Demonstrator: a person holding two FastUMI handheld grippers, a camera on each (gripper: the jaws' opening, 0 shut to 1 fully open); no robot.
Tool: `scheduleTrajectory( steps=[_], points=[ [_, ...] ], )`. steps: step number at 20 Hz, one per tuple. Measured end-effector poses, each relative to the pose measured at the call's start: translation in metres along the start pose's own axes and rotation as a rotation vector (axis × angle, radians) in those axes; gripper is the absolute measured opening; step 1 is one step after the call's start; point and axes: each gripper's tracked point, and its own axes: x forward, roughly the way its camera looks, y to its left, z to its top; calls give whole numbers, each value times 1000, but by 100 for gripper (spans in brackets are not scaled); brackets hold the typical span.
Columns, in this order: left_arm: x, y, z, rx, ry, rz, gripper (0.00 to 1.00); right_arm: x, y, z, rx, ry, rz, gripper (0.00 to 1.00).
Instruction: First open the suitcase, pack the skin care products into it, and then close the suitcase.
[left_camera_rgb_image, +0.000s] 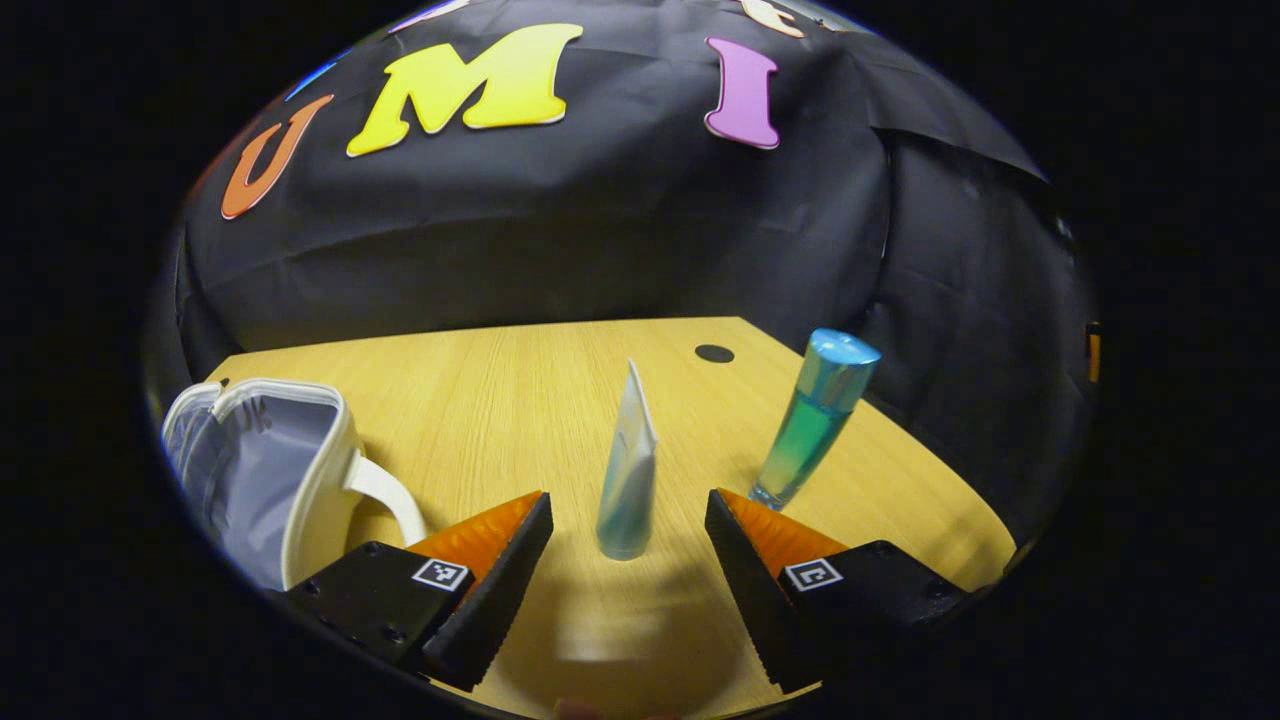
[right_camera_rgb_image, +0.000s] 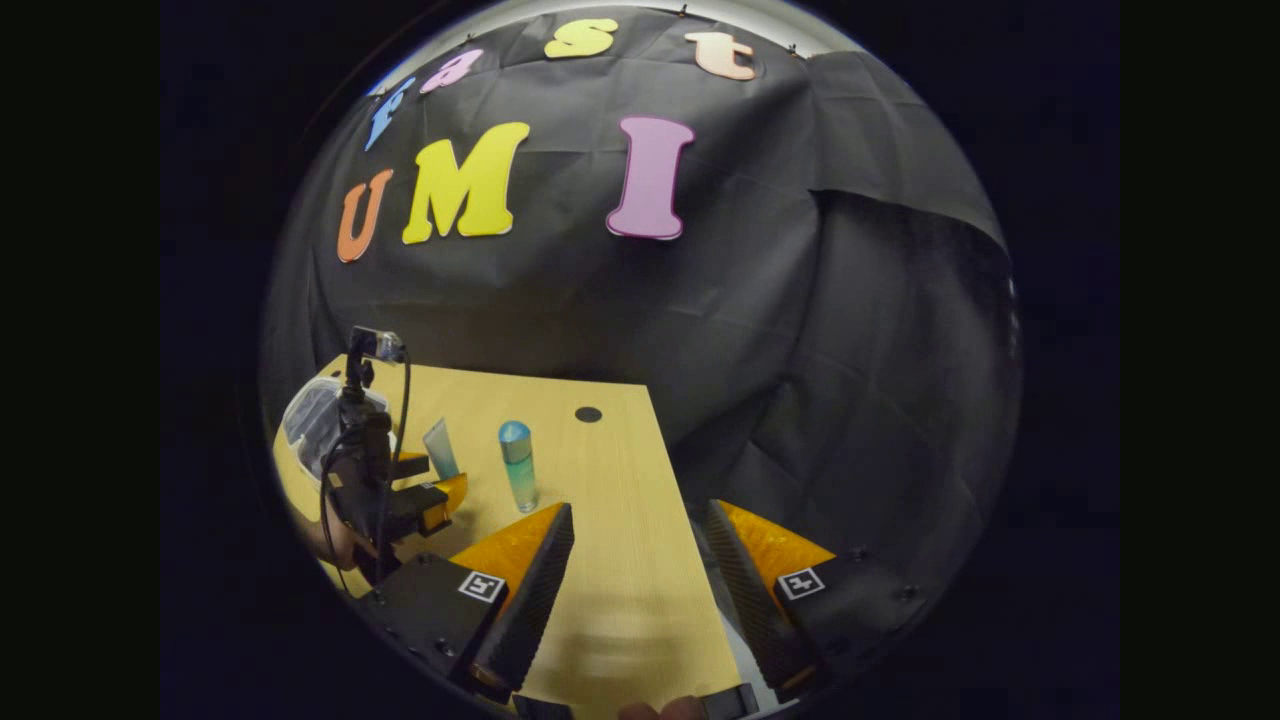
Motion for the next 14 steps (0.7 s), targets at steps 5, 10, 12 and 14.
scheduleTrajectory(
  steps=[5, 10, 12, 14],
  points=[
    [17, 10, -11, -22, 49, 32, 89, 14, 6, -3, 6, 10, 26, 80],
    [21, 1, -11, 18, 62, 6, 52, 37, 17, -1, 7, 15, 63, 80],
    [21, 0, -11, 14, 64, 0, 43, 44, 28, -4, -13, 16, 106, 80],
    [12, -1, -5, 9, 62, -11, 41, 54, 39, -5, -41, 6, 152, 80]
  ],
)
